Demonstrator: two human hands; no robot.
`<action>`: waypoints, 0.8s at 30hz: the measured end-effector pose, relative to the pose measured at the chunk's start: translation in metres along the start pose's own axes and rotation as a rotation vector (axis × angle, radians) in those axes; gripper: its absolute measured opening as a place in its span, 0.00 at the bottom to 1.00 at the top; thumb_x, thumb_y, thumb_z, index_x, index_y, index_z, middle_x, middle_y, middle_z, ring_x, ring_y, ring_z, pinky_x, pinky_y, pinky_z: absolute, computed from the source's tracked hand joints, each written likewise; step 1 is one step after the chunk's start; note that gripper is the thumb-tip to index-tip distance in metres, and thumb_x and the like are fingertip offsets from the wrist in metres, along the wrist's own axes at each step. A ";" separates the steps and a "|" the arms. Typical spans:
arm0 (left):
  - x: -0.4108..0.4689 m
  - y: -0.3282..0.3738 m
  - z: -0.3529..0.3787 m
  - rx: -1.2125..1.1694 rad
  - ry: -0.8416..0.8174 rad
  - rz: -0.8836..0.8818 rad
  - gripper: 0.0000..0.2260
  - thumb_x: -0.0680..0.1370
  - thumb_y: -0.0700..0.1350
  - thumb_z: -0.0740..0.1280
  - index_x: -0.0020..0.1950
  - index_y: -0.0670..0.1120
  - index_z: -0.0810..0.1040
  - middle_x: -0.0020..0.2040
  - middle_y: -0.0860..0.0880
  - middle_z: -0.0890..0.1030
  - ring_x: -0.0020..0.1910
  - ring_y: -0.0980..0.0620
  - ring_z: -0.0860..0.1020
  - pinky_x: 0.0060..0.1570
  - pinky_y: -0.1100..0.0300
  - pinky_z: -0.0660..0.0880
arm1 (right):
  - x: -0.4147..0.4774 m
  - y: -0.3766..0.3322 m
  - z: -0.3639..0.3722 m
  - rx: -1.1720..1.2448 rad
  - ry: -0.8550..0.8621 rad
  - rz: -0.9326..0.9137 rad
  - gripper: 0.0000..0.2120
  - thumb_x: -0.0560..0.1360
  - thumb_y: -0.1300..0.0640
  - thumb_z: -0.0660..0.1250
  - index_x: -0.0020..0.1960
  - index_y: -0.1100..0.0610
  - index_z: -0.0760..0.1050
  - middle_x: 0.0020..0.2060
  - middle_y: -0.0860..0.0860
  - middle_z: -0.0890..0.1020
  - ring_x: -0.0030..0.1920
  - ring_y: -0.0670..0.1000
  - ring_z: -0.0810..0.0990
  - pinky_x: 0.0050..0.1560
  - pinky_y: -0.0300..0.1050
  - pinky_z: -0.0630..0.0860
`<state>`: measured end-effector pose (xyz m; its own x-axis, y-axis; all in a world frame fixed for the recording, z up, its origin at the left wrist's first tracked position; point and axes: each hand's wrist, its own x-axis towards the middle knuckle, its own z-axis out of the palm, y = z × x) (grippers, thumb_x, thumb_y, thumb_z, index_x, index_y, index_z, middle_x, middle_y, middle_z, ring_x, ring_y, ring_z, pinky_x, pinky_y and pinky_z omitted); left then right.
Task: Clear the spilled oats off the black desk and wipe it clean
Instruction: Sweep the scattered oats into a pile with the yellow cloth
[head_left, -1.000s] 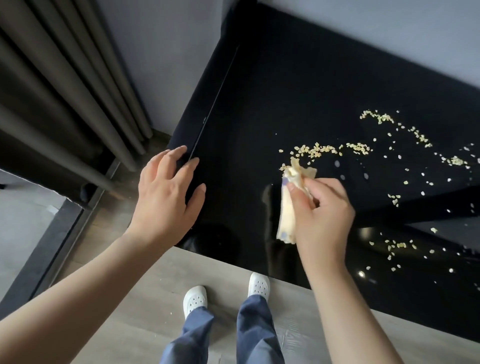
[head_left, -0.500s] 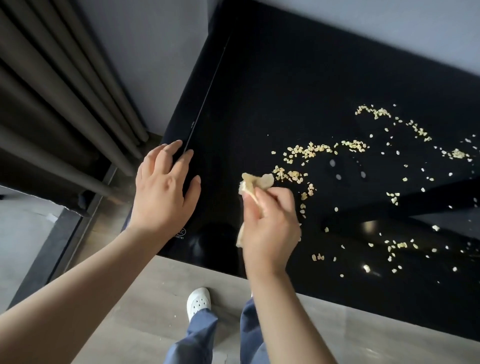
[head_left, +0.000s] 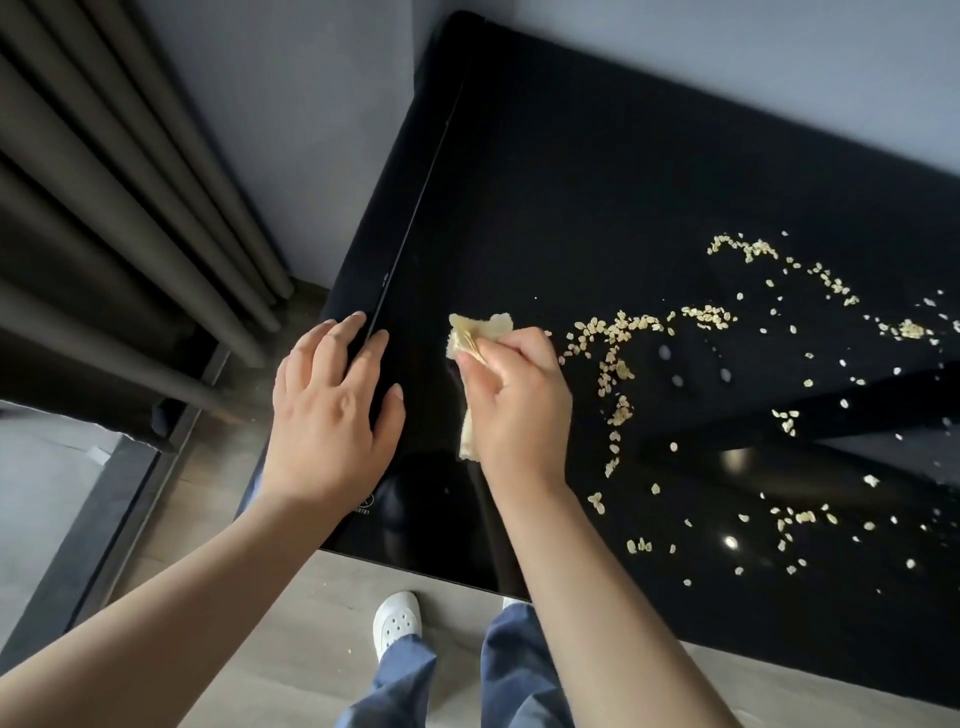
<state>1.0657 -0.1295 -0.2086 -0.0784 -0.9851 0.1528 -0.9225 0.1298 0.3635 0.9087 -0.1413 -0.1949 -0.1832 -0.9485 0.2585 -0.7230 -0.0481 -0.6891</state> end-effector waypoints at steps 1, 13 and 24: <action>0.000 0.000 0.000 0.001 0.003 -0.001 0.22 0.78 0.49 0.60 0.69 0.41 0.72 0.70 0.42 0.70 0.70 0.41 0.64 0.69 0.43 0.63 | 0.001 0.007 0.000 -0.019 -0.007 -0.003 0.07 0.74 0.56 0.71 0.50 0.57 0.84 0.43 0.48 0.77 0.41 0.42 0.74 0.39 0.26 0.69; 0.006 0.001 -0.001 0.009 0.015 -0.012 0.21 0.77 0.48 0.61 0.69 0.42 0.73 0.70 0.42 0.70 0.71 0.40 0.64 0.69 0.44 0.61 | 0.018 0.033 -0.058 -0.056 0.214 0.159 0.05 0.72 0.59 0.73 0.47 0.57 0.85 0.41 0.49 0.78 0.42 0.44 0.77 0.45 0.25 0.67; 0.011 0.000 -0.002 0.011 0.014 0.004 0.22 0.77 0.48 0.61 0.69 0.41 0.73 0.69 0.41 0.70 0.70 0.39 0.65 0.69 0.44 0.62 | 0.076 0.037 -0.001 -0.154 0.060 0.056 0.06 0.74 0.54 0.71 0.49 0.53 0.84 0.45 0.47 0.76 0.39 0.39 0.70 0.41 0.32 0.66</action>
<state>1.0654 -0.1398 -0.2052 -0.0767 -0.9829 0.1675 -0.9262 0.1324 0.3531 0.8674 -0.2147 -0.1999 -0.2627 -0.9275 0.2659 -0.8033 0.0575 -0.5928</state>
